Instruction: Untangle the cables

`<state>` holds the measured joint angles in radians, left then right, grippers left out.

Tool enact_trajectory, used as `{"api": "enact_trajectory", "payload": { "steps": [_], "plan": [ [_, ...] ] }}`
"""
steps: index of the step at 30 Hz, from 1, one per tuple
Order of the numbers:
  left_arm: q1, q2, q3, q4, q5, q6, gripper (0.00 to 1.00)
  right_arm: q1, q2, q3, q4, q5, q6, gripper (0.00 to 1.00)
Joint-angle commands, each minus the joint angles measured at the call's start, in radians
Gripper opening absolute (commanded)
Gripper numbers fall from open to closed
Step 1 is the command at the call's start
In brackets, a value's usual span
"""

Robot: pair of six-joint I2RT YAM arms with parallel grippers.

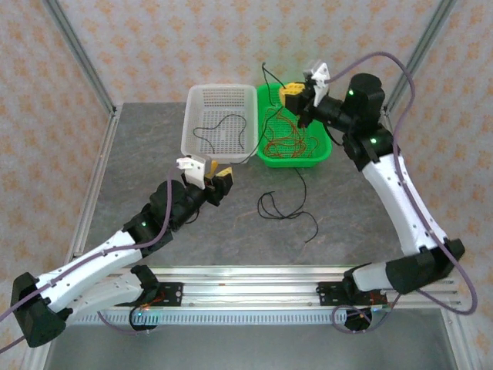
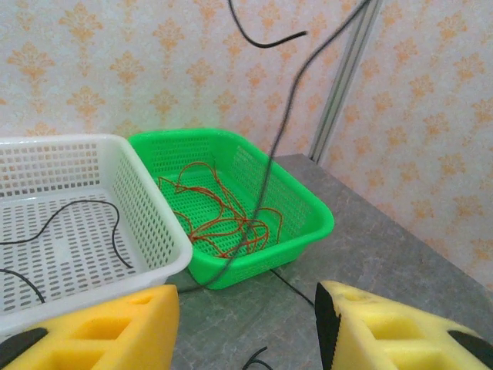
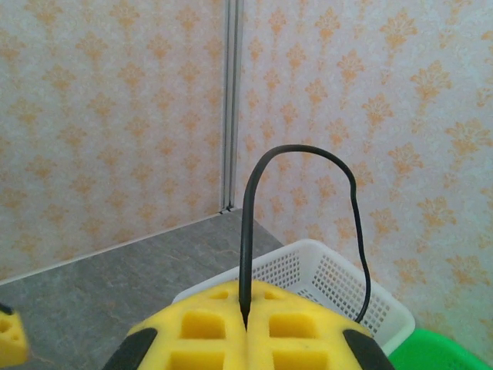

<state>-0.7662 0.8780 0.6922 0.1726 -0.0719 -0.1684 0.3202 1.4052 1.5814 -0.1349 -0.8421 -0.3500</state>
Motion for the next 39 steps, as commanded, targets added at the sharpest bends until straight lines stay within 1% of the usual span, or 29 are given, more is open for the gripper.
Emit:
{"api": "enact_trajectory", "payload": {
  "steps": [1,8,15,19,22,28,33,35,38,39],
  "plan": [
    [-0.003,-0.028,0.012,-0.058,-0.025,-0.019,0.51,0.014,0.081,0.084,0.038,-0.018,-0.057,0.00],
    [-0.003,-0.059,0.020,-0.096,-0.037,-0.048,0.51,0.054,0.324,0.272,-0.016,0.053,-0.129,0.00],
    [-0.005,-0.060,0.043,-0.140,-0.049,-0.075,0.50,0.107,0.631,0.531,-0.136,0.125,-0.195,0.00],
    [-0.008,-0.059,0.052,-0.159,-0.057,-0.082,0.50,0.123,0.802,0.649,-0.178,0.173,-0.201,0.00],
    [-0.009,-0.056,0.067,-0.177,-0.063,-0.085,0.50,0.132,0.910,0.697,-0.183,0.199,-0.191,0.00],
    [-0.012,-0.052,0.097,-0.208,-0.082,-0.086,0.50,0.146,1.046,0.711,-0.161,0.271,-0.122,0.00],
    [-0.012,-0.039,0.120,-0.224,-0.094,-0.086,0.50,0.154,1.089,0.718,-0.158,0.363,-0.049,0.00],
    [-0.012,-0.031,0.128,-0.229,-0.097,-0.089,0.50,0.163,1.101,0.745,-0.190,0.423,-0.025,0.00],
    [-0.012,-0.014,0.137,-0.235,-0.101,-0.098,0.49,0.178,1.135,0.849,-0.305,0.498,0.020,0.00],
    [-0.013,-0.006,0.141,-0.238,-0.101,-0.101,0.49,0.183,1.138,0.871,-0.335,0.519,0.039,0.03]
  ]
}}
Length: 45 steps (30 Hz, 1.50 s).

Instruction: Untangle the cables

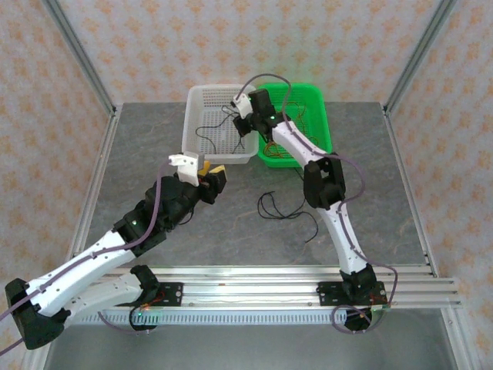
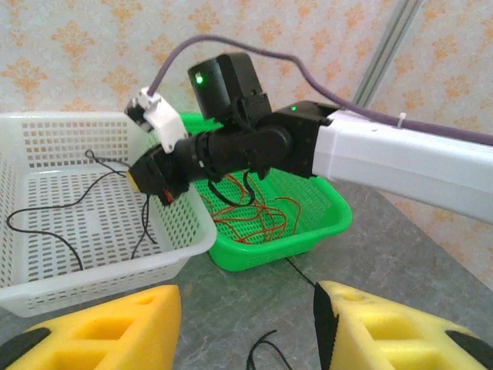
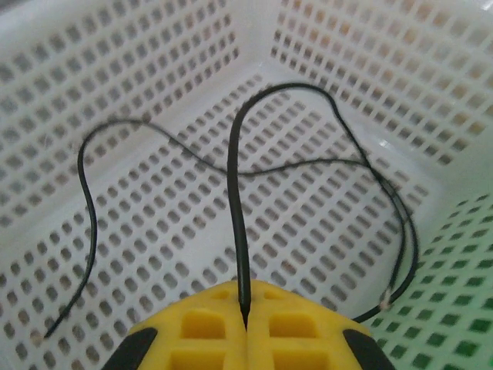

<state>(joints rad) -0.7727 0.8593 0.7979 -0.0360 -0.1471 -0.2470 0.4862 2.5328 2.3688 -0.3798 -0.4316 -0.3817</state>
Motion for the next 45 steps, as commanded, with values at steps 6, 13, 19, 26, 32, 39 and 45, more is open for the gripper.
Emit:
{"api": "enact_trajectory", "payload": {
  "steps": [6,13,19,26,32,39,45],
  "plan": [
    [-0.006,0.051,0.066,-0.057,-0.028,-0.033,0.48,0.043,-0.041,0.086,-0.159,0.167,0.205,0.37],
    [-0.006,0.049,0.080,-0.094,-0.058,-0.062,0.48,0.049,-0.083,0.117,-0.251,0.207,0.394,0.51],
    [-0.007,0.064,0.104,-0.163,-0.086,-0.100,0.48,0.057,-0.166,0.070,-0.269,0.227,0.535,0.57],
    [-0.006,0.115,0.143,-0.282,-0.105,-0.161,0.47,0.063,-0.302,-0.062,-0.253,0.224,0.673,0.61],
    [-0.006,0.188,0.189,-0.385,-0.053,-0.199,0.47,0.063,-0.430,-0.201,-0.260,0.231,0.752,0.61],
    [-0.035,0.317,0.221,-0.451,0.055,-0.213,0.47,0.060,-0.667,-0.502,-0.234,0.295,0.759,0.61],
    [-0.072,0.473,0.235,-0.418,0.150,-0.193,0.46,-0.003,-0.958,-0.897,-0.129,0.315,0.784,0.60]
  ]
}}
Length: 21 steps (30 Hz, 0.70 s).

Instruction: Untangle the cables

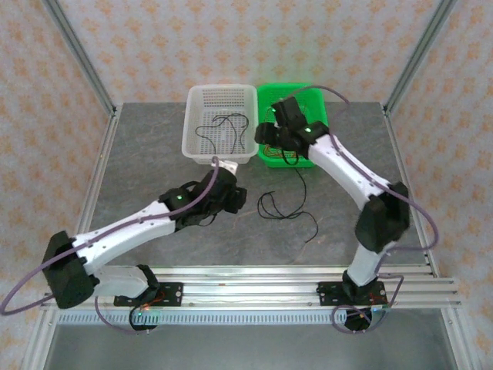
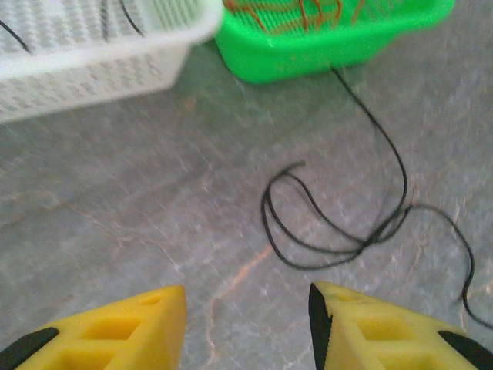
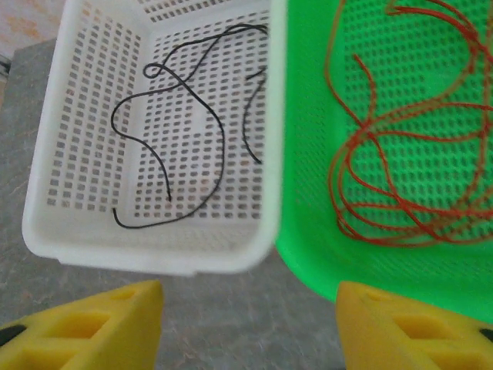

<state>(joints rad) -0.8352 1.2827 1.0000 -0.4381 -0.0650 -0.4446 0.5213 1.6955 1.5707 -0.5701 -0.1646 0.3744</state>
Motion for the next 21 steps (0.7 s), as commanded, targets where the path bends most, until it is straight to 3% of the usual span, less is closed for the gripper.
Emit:
{"api": "enact_trajectory", "payload": {
  "steps": [1,11,21],
  "plan": [
    [-0.010,0.081,0.036,-0.002,0.090,0.007,0.46,-0.057,-0.170,-0.162,0.077,0.043,0.032,0.60],
    [-0.010,0.394,0.167,0.019,0.197,0.004,0.34,-0.125,-0.484,-0.512,0.092,0.044,0.047,0.59],
    [-0.010,0.573,0.267,-0.023,0.198,-0.009,0.31,-0.125,-0.593,-0.638,0.107,0.034,0.062,0.59]
  ]
}}
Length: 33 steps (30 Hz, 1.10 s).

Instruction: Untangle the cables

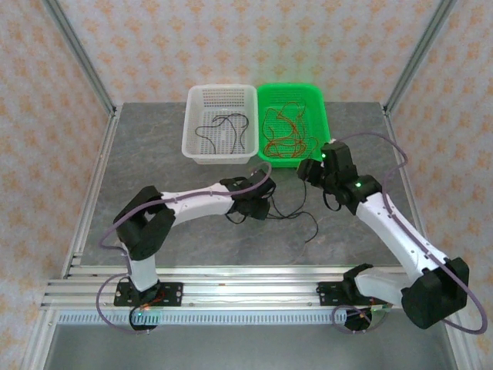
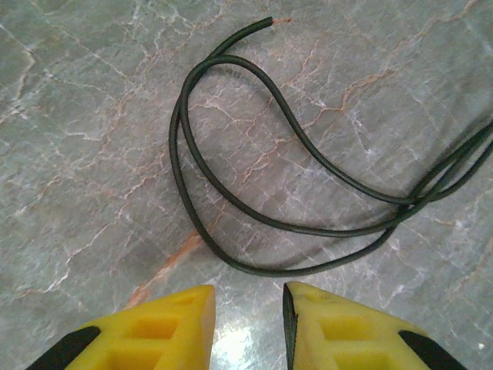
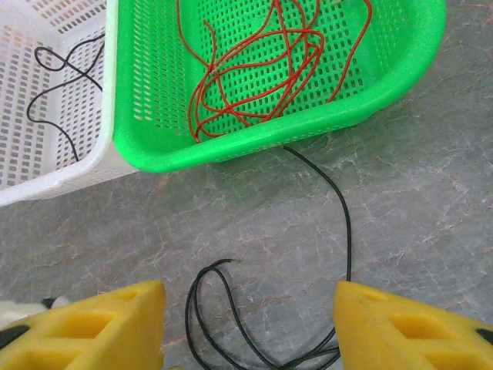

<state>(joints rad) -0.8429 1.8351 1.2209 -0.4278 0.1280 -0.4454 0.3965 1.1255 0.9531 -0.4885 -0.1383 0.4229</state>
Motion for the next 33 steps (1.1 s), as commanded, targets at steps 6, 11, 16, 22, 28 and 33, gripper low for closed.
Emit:
{"api": "enact_trajectory", "payload": {
  "steps": [6,11,16,22,28,33],
  "plan": [
    [-0.003,0.106,0.101,-0.073,-0.027,-0.012,0.30,-0.001,-0.044,-0.065,0.043,-0.004,0.013,0.59],
    [-0.002,0.139,0.132,-0.128,-0.069,-0.017,0.30,0.000,-0.065,-0.090,0.047,0.002,0.008,0.59],
    [-0.002,0.153,0.157,-0.174,-0.104,-0.024,0.33,-0.002,-0.075,-0.106,0.050,0.005,0.002,0.59],
    [-0.002,0.169,0.170,-0.190,-0.111,-0.028,0.36,-0.002,-0.076,-0.120,0.059,0.004,-0.007,0.59],
    [-0.002,0.228,0.193,-0.178,-0.103,-0.027,0.35,-0.002,-0.075,-0.128,0.066,-0.001,-0.013,0.59],
    [-0.002,0.285,0.201,-0.199,-0.141,-0.017,0.22,-0.002,-0.073,-0.140,0.069,-0.012,-0.013,0.59]
  ]
}}
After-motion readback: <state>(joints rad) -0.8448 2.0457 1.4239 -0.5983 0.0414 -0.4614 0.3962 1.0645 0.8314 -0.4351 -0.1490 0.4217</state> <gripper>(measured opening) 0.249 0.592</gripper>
